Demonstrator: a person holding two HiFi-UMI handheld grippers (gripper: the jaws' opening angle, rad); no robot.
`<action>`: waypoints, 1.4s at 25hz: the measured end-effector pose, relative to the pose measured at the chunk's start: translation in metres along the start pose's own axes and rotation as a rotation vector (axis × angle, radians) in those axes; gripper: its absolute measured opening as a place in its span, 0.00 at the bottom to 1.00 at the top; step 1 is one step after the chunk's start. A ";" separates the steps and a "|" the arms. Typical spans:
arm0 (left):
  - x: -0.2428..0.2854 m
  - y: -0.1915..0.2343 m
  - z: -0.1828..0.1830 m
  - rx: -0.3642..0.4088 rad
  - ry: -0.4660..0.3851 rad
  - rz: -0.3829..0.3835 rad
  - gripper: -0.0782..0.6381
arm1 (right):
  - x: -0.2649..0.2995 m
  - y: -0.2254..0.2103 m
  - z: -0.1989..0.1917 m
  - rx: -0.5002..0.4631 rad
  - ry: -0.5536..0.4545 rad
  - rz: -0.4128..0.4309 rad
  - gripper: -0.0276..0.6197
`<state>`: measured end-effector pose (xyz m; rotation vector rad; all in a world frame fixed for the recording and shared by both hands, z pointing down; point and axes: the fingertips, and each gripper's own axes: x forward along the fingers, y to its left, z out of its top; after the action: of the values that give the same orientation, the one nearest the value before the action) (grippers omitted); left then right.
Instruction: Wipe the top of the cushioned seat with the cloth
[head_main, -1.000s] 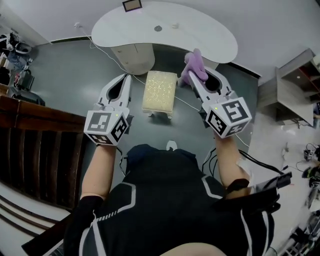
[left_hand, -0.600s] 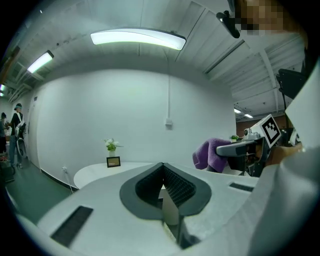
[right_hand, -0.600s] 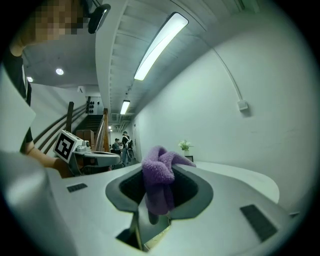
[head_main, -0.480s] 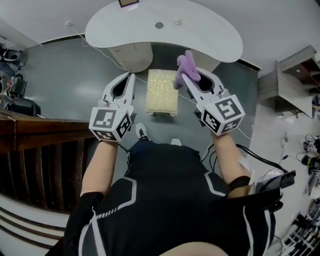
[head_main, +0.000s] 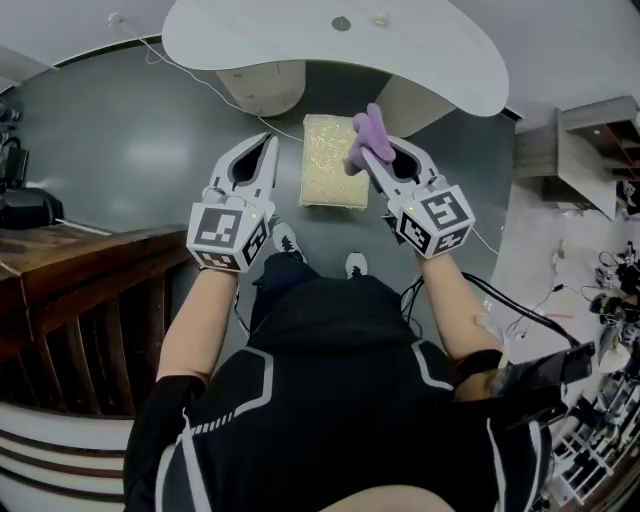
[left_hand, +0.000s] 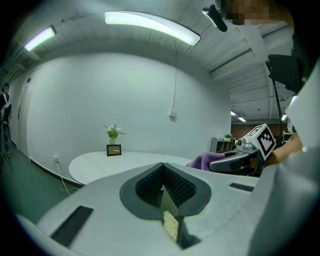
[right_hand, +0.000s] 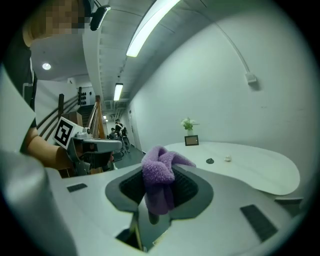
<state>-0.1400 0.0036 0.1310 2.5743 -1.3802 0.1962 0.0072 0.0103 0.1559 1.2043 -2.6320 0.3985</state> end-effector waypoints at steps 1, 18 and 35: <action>0.000 0.008 -0.008 -0.012 0.003 -0.009 0.11 | 0.010 0.004 -0.008 0.001 0.015 0.001 0.23; 0.022 0.035 -0.164 -0.144 0.218 0.080 0.11 | 0.125 0.039 -0.184 0.021 0.260 0.219 0.23; 0.013 0.065 -0.347 -0.275 0.391 0.209 0.11 | 0.194 0.060 -0.370 0.009 0.481 0.285 0.23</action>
<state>-0.1932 0.0449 0.4780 2.0350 -1.4069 0.4783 -0.1310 0.0344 0.5542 0.6282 -2.3700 0.6571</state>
